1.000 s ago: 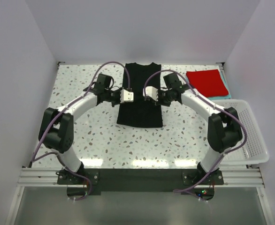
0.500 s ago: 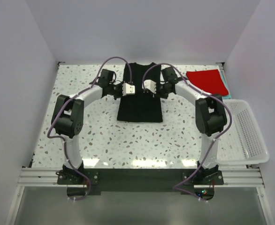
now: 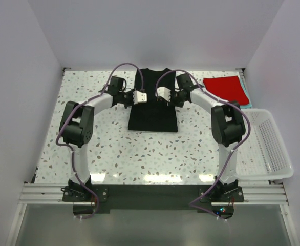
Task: Fold and stack the t-shirts
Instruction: Fold the tshirt
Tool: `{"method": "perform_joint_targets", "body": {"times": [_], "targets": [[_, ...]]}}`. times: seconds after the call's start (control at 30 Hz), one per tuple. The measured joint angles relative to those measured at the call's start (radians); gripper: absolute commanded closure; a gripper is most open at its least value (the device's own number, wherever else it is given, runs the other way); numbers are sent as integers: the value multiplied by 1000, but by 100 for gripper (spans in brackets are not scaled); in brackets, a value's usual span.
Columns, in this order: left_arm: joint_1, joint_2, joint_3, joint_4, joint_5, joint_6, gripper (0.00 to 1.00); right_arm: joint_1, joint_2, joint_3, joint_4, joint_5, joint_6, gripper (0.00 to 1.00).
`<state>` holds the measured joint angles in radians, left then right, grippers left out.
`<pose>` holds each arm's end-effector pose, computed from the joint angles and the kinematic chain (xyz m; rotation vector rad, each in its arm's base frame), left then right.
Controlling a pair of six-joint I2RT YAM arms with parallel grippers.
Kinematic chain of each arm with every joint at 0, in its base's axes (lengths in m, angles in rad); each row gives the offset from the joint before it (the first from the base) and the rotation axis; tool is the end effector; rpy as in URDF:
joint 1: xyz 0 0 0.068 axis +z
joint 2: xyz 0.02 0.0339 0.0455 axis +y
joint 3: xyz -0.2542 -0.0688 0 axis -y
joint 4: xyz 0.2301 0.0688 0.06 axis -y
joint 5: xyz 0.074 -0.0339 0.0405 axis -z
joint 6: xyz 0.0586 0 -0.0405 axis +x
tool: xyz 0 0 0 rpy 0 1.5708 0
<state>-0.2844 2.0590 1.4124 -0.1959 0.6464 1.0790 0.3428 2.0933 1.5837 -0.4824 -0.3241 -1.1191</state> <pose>0.4119 -0.1572 0.1571 1.6149 1.5415 -0.3574 0.4155 0.1681 0.1655 -1.7504 1.7709 0.0961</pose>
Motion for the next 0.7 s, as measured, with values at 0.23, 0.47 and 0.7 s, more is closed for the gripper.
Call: {"method": "perform_joint_targets", "body": {"times": [0.23, 0.47, 0.7], "targets": [[7, 9, 0, 37, -3, 5, 100, -4, 0, 0, 1, 20, 0, 100], [10, 53, 6, 81, -35, -19, 63, -4, 43, 69, -2, 52, 32, 45], [66, 26, 13, 100, -52, -217, 50, -11, 30, 101, -36, 81, 154, 37]]}}
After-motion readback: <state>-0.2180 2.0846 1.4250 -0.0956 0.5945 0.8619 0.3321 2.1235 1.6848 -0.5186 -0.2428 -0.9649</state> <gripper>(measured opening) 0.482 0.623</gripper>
